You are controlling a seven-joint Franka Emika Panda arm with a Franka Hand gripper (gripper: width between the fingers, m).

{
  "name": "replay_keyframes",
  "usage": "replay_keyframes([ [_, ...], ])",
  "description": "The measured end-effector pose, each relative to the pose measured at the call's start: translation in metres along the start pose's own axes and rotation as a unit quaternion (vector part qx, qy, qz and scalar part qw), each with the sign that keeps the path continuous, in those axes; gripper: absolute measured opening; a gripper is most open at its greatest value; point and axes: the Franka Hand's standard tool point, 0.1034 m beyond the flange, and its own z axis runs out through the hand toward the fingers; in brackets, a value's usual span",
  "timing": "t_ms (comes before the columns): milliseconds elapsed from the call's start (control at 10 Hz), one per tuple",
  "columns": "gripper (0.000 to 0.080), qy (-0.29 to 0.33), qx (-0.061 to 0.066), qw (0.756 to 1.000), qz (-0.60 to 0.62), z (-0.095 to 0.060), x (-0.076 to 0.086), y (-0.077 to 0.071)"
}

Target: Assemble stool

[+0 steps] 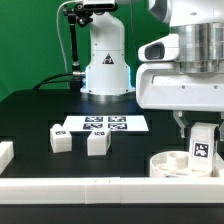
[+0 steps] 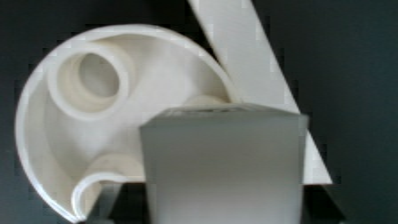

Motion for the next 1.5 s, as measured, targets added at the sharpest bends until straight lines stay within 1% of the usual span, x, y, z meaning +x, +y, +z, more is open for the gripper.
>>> replay_keyframes([
  [400,0.0340,-0.004,0.006,0.991,0.131,0.0001,-0.0004,-0.0005],
  [500,0.0340,-0.005,0.010,0.983,0.183,0.0001,-0.0006,-0.0008],
  [600,0.0340,-0.006,0.017,0.971,0.237,0.0004,-0.0011,-0.0006],
  [700,0.0340,-0.008,0.025,0.957,0.290,0.0005,-0.0017,-0.0004],
  [800,0.0340,-0.011,0.030,0.936,0.350,0.0008,-0.0029,-0.0015],
  [1000,0.0340,-0.014,0.037,0.894,0.446,0.0014,-0.0038,-0.0033],
  [1100,0.0340,-0.018,0.039,0.883,0.468,0.0013,-0.0032,-0.0032],
  [1200,0.0340,-0.024,0.044,0.857,0.513,0.0014,-0.0027,-0.0036],
  [1300,0.0340,-0.028,0.046,0.847,0.529,0.0014,-0.0026,-0.0035],
  [1400,0.0340,-0.034,0.047,0.826,0.561,0.0013,-0.0022,-0.0034],
  [1500,0.0340,-0.038,0.049,0.810,0.583,0.0010,-0.0014,-0.0029],
])
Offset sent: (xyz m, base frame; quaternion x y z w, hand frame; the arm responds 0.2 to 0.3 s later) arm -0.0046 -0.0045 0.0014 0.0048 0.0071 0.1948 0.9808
